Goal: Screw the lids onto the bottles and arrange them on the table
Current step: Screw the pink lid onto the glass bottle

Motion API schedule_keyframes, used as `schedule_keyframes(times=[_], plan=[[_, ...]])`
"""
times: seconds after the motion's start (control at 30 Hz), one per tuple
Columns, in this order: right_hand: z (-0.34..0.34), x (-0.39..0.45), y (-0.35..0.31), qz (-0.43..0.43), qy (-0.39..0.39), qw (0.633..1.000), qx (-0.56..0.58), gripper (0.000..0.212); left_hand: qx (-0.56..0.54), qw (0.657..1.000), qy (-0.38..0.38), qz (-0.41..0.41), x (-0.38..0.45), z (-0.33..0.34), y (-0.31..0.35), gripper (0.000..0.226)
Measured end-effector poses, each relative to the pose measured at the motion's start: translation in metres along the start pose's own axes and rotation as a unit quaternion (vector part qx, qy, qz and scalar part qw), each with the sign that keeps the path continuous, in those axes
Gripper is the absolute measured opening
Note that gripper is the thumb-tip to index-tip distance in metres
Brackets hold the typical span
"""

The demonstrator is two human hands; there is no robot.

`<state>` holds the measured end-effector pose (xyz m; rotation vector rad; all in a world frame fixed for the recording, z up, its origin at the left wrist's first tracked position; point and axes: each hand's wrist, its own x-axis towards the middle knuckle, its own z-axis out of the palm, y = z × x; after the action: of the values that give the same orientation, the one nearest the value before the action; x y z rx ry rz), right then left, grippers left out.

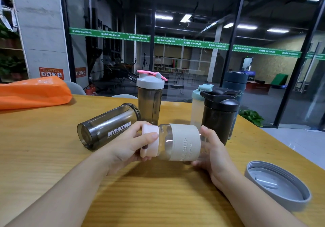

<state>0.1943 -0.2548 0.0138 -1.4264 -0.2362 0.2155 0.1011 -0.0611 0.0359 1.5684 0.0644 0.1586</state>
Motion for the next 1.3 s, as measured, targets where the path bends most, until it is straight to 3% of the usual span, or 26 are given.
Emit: schedule_keyframes(times=[0.2,0.37,0.5,0.77,0.9,1.0,1.13,1.3], plan=[[0.001,0.0,0.0,-0.008,-0.008,1.0,0.014,0.048,0.008,0.999,0.016,0.041,0.0,0.002,-0.001,0.047],[0.001,-0.003,0.0,0.019,-0.044,0.997,0.059,0.044,0.011,0.996,0.035,0.087,0.001,0.004,-0.002,0.074],[0.002,-0.003,-0.001,0.031,-0.07,0.993,0.088,0.046,0.01,0.992,0.052,0.117,0.002,0.004,-0.001,0.082],[0.006,-0.009,-0.011,0.069,-0.139,0.976,0.153,0.055,-0.008,0.984,0.074,0.161,0.003,0.006,-0.002,0.082],[0.011,-0.008,-0.005,0.009,-0.1,0.99,0.103,0.084,-0.099,0.98,0.08,0.155,0.004,0.007,-0.003,0.072],[0.011,-0.01,-0.003,-0.134,-0.093,0.986,-0.02,0.103,-0.15,0.97,0.111,0.158,0.003,0.011,0.0,0.069],[0.009,-0.006,0.0,-0.314,-0.072,0.908,-0.267,0.103,-0.124,0.963,0.164,0.173,0.002,0.01,0.005,0.063],[0.02,0.004,0.008,-0.445,0.078,0.747,-0.488,0.109,-0.103,0.966,0.142,0.19,0.001,0.013,0.007,0.055]])
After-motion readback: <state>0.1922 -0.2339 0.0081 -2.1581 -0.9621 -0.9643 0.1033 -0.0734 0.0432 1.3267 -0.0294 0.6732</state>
